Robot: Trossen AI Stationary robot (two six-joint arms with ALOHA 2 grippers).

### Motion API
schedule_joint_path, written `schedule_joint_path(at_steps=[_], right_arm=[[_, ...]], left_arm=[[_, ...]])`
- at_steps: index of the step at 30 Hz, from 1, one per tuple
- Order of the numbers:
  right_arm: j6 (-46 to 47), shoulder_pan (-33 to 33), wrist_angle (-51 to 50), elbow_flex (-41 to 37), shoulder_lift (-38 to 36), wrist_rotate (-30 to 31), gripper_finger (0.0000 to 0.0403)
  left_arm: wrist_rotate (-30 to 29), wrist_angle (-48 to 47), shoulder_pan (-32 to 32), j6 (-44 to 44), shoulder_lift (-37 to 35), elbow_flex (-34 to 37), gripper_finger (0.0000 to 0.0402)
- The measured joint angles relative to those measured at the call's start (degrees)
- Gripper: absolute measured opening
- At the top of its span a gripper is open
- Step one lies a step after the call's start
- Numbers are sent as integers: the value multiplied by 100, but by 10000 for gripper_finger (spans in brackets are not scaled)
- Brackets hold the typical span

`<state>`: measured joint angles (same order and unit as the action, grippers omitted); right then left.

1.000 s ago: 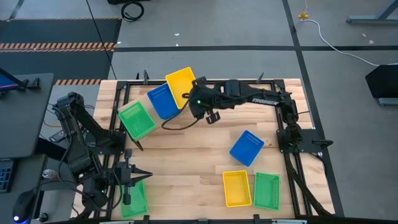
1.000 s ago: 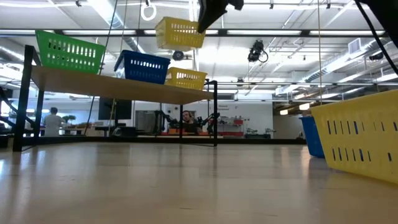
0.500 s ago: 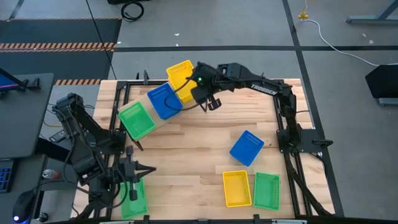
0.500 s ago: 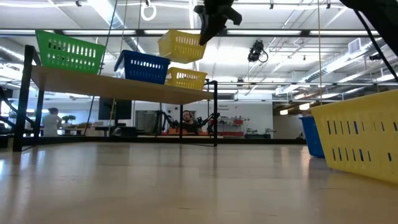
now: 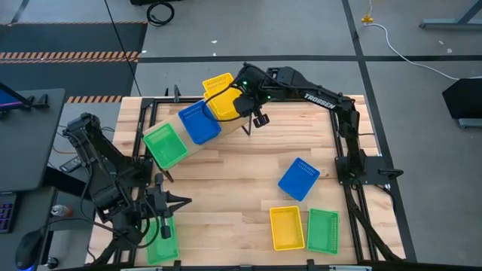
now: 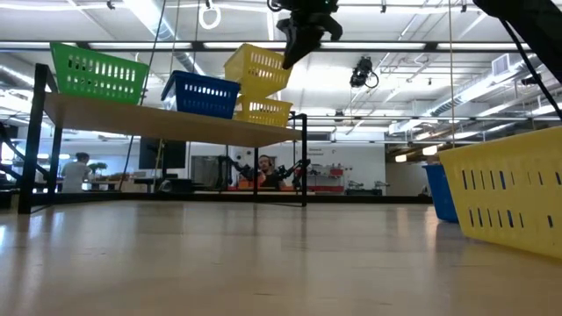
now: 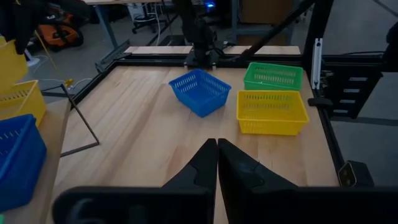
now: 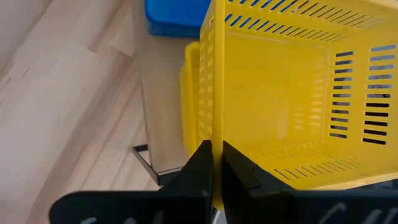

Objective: Stack baskets on shelf by color
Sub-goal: Stack the top yellow basket on top of the yellow basket on the shelf

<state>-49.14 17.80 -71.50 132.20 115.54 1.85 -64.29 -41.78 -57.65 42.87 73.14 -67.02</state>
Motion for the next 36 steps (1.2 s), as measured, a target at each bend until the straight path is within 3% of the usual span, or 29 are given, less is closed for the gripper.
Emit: schedule_joint_path(at_steps=[36], right_arm=[[-143, 192, 125, -304, 154, -162, 33]], left_arm=[[-1, 180, 0, 165, 299, -4, 14]])
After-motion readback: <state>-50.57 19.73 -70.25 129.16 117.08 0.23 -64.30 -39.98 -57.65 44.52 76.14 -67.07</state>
